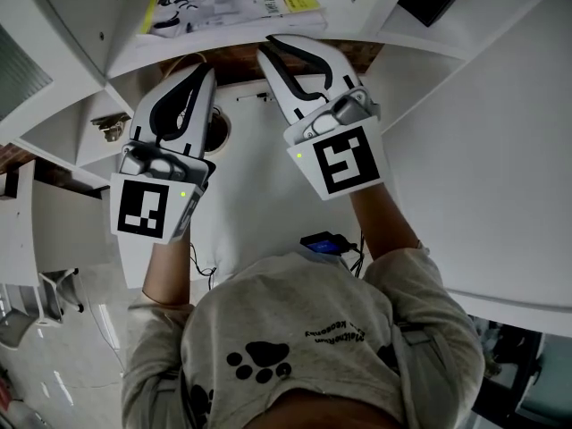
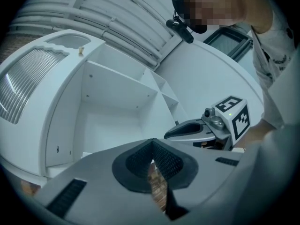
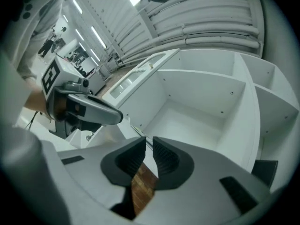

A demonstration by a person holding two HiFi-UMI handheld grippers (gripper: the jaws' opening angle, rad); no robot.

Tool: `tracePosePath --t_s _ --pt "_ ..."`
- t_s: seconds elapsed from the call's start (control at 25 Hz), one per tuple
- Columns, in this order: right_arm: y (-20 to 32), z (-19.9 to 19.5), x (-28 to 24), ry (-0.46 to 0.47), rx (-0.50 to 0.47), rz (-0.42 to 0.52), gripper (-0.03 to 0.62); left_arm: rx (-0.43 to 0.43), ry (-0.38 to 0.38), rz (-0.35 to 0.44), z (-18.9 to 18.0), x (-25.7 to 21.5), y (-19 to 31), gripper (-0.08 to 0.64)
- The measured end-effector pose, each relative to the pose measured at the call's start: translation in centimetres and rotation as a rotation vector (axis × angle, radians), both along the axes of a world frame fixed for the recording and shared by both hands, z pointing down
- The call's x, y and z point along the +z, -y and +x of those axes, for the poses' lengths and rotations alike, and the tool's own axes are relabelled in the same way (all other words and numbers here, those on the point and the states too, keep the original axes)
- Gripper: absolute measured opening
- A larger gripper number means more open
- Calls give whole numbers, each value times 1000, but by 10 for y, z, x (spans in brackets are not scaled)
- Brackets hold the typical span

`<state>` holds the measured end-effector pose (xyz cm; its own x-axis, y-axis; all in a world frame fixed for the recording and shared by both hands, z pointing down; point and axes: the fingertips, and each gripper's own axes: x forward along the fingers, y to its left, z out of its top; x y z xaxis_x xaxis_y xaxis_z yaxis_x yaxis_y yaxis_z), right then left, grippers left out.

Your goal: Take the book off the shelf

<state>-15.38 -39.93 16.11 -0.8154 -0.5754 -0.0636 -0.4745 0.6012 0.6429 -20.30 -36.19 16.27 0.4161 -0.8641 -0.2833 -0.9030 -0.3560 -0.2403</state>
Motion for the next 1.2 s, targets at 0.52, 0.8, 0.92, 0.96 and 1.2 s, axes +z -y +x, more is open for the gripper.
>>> tracePosePath --t_s 0.52,0.8,0.92,0.96,1.2 --pt "35 -19 5 -485 45 159 219 -13 9 -14 -9 0 13 9" --pt "55 -20 23 -747 98 150 253 -18 4 -24 -13 3 13 9" --pt "58 -22 32 -817 85 102 262 -18 2 -24 -15 3 15 9" --pt "60 -22 36 -847 95 95 262 -17 2 -23 -15 3 15 9" --pt "75 -16 57 -954 166 90 265 -19 5 -29 -9 2 9 9"
